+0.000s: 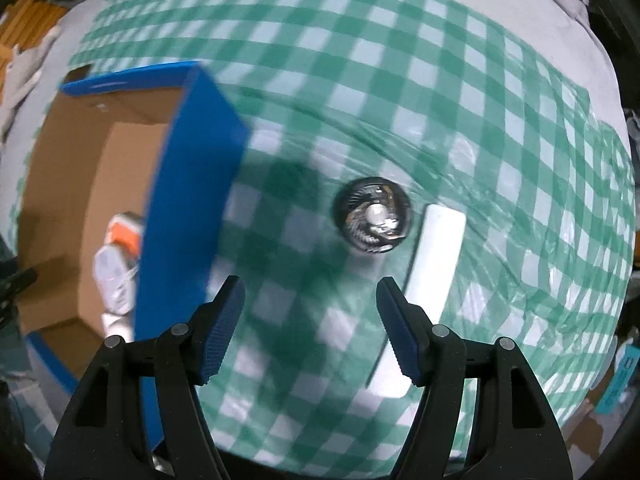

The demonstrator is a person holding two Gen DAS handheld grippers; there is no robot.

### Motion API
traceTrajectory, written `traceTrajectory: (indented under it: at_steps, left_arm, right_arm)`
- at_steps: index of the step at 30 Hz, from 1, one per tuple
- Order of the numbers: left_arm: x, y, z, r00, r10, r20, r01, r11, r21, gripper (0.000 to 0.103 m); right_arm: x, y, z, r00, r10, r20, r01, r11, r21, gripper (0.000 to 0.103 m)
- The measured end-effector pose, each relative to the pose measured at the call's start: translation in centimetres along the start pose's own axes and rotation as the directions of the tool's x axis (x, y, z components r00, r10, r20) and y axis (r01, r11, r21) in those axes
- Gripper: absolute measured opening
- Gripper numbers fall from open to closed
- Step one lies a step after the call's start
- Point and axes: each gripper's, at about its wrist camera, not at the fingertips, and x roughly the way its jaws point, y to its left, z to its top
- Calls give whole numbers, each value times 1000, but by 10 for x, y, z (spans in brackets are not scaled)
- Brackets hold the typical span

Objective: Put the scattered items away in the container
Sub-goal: 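Move the right tool back to the black round fan, then close the right gripper on the black round fan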

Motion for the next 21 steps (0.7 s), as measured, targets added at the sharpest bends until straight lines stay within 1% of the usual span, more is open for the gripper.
traceTrajectory:
  at_steps: [6,9,16,19,21]
  left_arm:
    - [2,1,13,1000,2,-5,-2,1000,-1,23]
    - [2,2,18,1000,0,-8,0,1000,-5,23]
    - [2,3,20,1000,-2,-10,2,1000,-6,23]
    - [3,3,21,1000,-3,-12,3,1000,-8,23]
    - [4,3,21,1000,-1,-13,1,1000,-6,23]
  right_arm:
    - [22,-21,14,1000,-18,-20,19,999,46,71]
    - [32,-25,21,1000,-10,-28,12,999,45,71]
    - [58,-34,35,998,-38,-47,41,998,51,72]
    - [67,-36,39,998,-28,-56,31,998,55,72]
    - [72,-37,40,997,-37,-61,40,998,54,72]
